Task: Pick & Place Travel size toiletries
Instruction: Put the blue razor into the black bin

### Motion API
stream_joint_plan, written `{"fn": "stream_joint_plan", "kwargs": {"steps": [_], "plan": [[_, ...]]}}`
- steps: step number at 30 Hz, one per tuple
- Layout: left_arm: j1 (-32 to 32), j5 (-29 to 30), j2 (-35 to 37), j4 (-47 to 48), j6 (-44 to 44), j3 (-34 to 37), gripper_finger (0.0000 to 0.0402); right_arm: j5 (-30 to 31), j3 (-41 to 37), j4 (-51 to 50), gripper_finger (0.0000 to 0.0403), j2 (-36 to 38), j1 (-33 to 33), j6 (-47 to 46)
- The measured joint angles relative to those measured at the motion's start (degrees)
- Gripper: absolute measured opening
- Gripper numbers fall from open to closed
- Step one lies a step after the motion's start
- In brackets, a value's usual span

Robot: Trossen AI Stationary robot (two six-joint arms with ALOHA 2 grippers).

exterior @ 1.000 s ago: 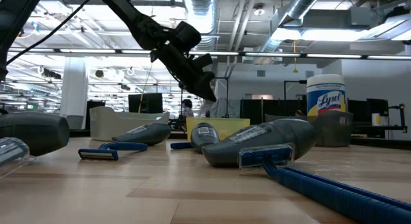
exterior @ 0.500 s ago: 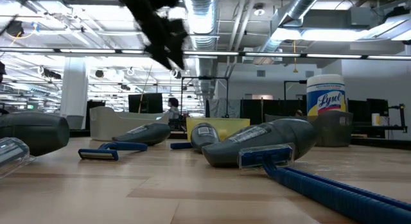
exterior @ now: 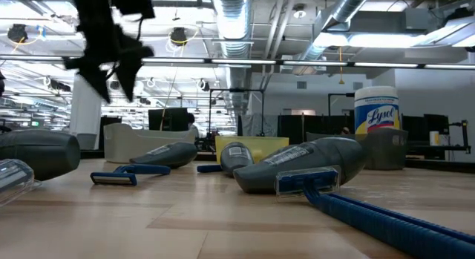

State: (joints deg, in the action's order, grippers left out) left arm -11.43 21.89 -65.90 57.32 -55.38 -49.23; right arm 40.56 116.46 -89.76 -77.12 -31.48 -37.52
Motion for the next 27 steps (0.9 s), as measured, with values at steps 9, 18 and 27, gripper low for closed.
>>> {"fn": "stream_joint_plan", "kwargs": {"steps": [9,18,27], "plan": [[0.1,-6.7,-0.7,0.4,-5.4,9.2,0.025,0.0,0.0,0.1,0.0123,0.0,0.0,0.0],[-0.1,-6.8,-0.7,1.0,-11.3,14.5,0.0235,0.0,0.0,0.1,0.0123,0.0,0.0,0.2],[-2.1,-3.1,-0.7,0.4,-15.8,17.0,0.0215,0.0,0.0,0.1,0.0123,0.0,0.0,0.4]]}}
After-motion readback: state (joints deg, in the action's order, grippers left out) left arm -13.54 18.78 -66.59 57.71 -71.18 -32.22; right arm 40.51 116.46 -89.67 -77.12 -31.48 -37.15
